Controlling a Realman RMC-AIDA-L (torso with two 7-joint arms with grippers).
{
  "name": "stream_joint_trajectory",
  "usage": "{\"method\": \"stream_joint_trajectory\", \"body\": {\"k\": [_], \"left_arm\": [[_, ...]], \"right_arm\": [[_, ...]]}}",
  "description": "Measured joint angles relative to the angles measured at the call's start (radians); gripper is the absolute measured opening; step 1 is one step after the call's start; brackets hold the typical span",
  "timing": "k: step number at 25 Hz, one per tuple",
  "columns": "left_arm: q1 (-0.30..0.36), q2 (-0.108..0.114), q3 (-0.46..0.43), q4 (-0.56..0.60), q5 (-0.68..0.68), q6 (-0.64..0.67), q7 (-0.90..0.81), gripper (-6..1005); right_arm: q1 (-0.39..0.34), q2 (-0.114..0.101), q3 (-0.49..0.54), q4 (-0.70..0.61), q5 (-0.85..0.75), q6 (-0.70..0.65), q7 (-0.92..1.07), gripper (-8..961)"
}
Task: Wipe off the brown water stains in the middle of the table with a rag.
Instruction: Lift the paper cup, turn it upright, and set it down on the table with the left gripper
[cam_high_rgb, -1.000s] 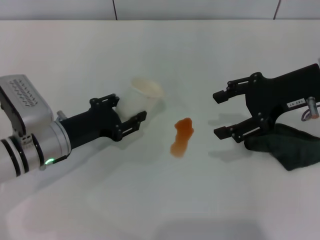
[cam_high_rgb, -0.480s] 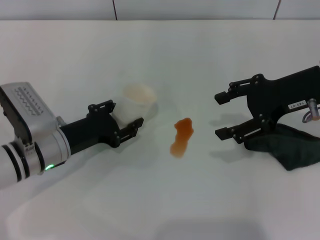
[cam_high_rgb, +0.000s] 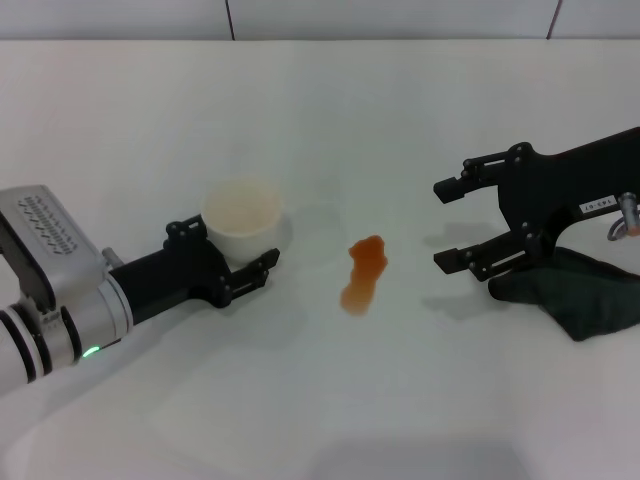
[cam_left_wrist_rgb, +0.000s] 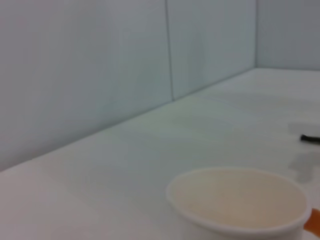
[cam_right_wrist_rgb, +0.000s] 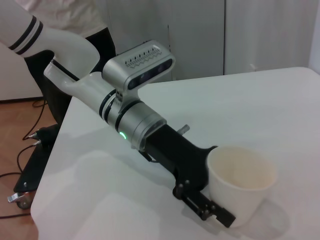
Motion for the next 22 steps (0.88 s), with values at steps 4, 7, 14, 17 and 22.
{"method": "stream_joint_trajectory", "body": {"k": [4, 7, 14, 17, 22], "left_arm": [[-0.005, 0.0, 0.003, -0.001, -0.017, 0.0, -0.002, 734], [-0.012, 0.0, 0.003, -0.001, -0.018, 0.0, -0.005, 745], [-0.026, 0.0, 0.002, -0.011, -0.018, -0.01, -0.007, 894], [-0.017, 0.0, -0.002, -0.011, -0.02, -0.004, -0.006, 894], [0.01, 0.0, 0.0, -0.011, -0.045, 0.01, 0.005, 892]], "right_arm": [[0.002, 0.0, 0.0, 0.0, -0.003, 0.001, 0.0, 839], [0.002, 0.0, 0.0, 0.0, -0.003, 0.002, 0.0, 839], [0.005, 0.0, 0.0, 0.0, -0.001, 0.005, 0.0, 839], [0.003, 0.0, 0.0, 0.0, -0.001, 0.009, 0.0, 839], [0.002, 0.0, 0.0, 0.0, -0.001, 0.01, -0.001, 839]]}}
